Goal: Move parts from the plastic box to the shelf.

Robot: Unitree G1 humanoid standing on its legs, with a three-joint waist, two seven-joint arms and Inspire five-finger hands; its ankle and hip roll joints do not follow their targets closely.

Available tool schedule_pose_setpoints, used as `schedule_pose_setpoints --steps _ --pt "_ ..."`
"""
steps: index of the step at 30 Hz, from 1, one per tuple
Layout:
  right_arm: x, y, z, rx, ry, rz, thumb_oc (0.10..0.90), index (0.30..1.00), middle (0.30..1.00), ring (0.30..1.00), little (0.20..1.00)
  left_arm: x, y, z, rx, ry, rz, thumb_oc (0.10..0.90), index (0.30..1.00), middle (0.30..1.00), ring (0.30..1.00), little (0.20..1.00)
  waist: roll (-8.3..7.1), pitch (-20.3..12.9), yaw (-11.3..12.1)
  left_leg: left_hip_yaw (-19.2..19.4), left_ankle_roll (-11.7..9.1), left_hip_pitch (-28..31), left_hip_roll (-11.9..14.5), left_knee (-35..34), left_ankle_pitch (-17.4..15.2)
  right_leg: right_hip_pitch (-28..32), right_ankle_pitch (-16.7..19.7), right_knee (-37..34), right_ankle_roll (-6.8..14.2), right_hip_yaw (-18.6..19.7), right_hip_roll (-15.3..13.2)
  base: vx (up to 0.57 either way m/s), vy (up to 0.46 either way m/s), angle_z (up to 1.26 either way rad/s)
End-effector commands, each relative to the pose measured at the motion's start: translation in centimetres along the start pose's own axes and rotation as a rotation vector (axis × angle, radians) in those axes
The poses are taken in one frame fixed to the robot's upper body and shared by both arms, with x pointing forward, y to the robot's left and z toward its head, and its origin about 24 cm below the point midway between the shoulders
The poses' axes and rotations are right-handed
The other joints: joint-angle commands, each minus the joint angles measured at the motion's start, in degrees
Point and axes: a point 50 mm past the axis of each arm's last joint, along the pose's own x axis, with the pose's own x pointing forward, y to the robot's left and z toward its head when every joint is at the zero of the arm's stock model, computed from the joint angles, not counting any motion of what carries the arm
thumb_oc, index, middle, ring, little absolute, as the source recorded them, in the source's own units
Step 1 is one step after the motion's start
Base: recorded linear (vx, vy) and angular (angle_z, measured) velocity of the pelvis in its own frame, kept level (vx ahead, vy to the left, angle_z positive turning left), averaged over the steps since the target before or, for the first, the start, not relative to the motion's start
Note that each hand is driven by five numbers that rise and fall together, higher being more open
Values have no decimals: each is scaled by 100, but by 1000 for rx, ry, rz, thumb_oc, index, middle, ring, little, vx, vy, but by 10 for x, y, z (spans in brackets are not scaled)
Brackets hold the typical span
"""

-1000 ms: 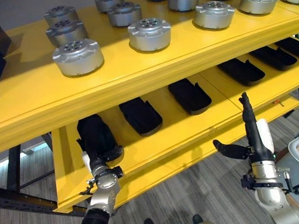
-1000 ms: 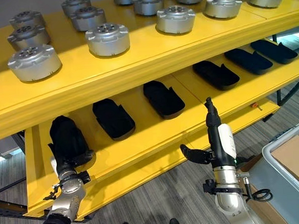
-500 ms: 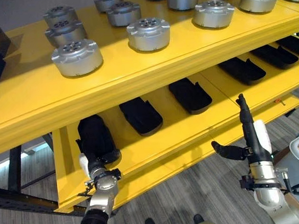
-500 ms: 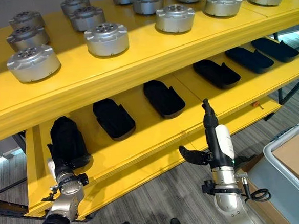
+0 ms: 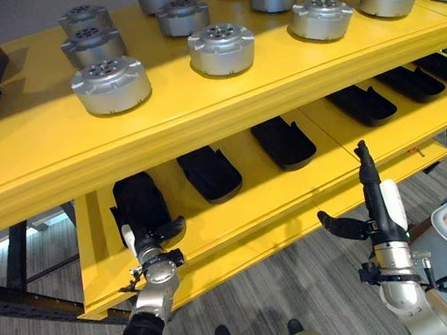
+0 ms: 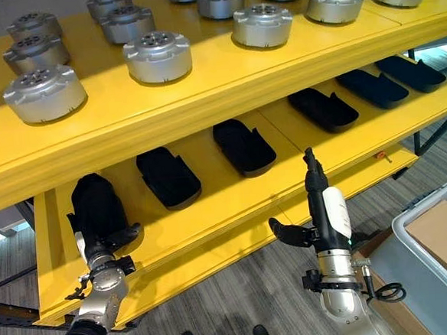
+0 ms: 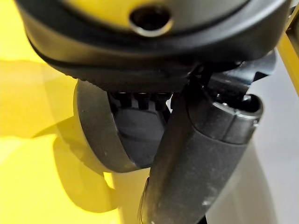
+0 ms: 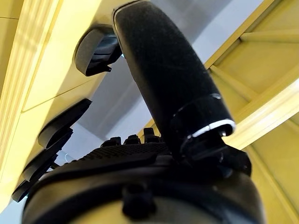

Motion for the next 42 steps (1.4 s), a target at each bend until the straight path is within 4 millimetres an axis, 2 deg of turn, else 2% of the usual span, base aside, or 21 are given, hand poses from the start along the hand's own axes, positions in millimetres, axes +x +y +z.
schedule_pose_setpoints --steps 1,10,15,24,25,32,34,37,42 --pt "32 -22 35 23 -247 -144 900 1000 1000 1000 1000 21 1 66 -132 -246 13 900 1000 1000 1000 1000 -17 -157 168 240 -110 611 381 -8 -764 -606 -64 558 -1 -34 42 0 0 0" --pt "31 -22 36 26 -248 -144 900 1000 1000 1000 1000 19 4 69 -122 -280 61 900 1000 1000 1000 1000 -27 -134 186 230 -110 612 385 -8 -756 -598 -74 566 -8 -48 43 0 0 0" --pt "29 -21 35 11 -249 -149 900 1000 1000 1000 1000 19 18 91 -44 -483 197 900 1000 1000 1000 1000 -45 -142 196 229 -115 613 383 -8 -761 -588 -81 566 -10 -45 35 0 0 0" --pt "27 -23 33 11 -245 -171 900 1000 1000 1000 1000 8 18 123 -92 -669 138 900 1000 1000 1000 1000 -71 -178 237 191 -131 605 377 -8 -783 -566 -72 532 -6 -75 19 0 0 0" --pt "27 -23 34 13 -246 -175 900 1000 1000 1000 1000 5 17 130 -146 -682 105 900 1000 1000 1000 1000 -71 -190 248 182 -134 607 375 -8 -788 -555 -69 518 -6 -82 15 0 0 0" --pt "25 -25 37 23 -244 -189 900 1000 1000 1000 1000 -19 9 153 -208 -792 -98 900 1000 1000 1000 1000 -65 -210 313 145 -134 594 365 -8 -811 -533 -49 454 -2 -97 8 0 0 0" --pt "24 -25 37 22 -244 -190 900 1000 1000 1000 1000 -24 8 156 -215 -798 -148 900 1000 1000 1000 1000 -60 -211 336 134 -135 590 364 -8 -816 -527 -50 444 -1 -108 3 0 0 0" --pt "24 -29 39 27 -240 -197 900 1000 1000 1000 1000 -38 4 160 -222 -812 -333 900 1000 1000 1000 1000 -48 -217 418 77 -135 568 352 -8 -824 -504 -42 404 -4 -149 3 -26 -36 0" --pt "24 -32 41 57 -231 -203 900 1000 1000 1000 1000 -56 -1 152 -221 -759 -597 900 1000 1000 1000 1000 -29 -217 550 -10 -146 526 357 -8 -810 -470 -22 347 -21 -249 4 -36 -46 4"
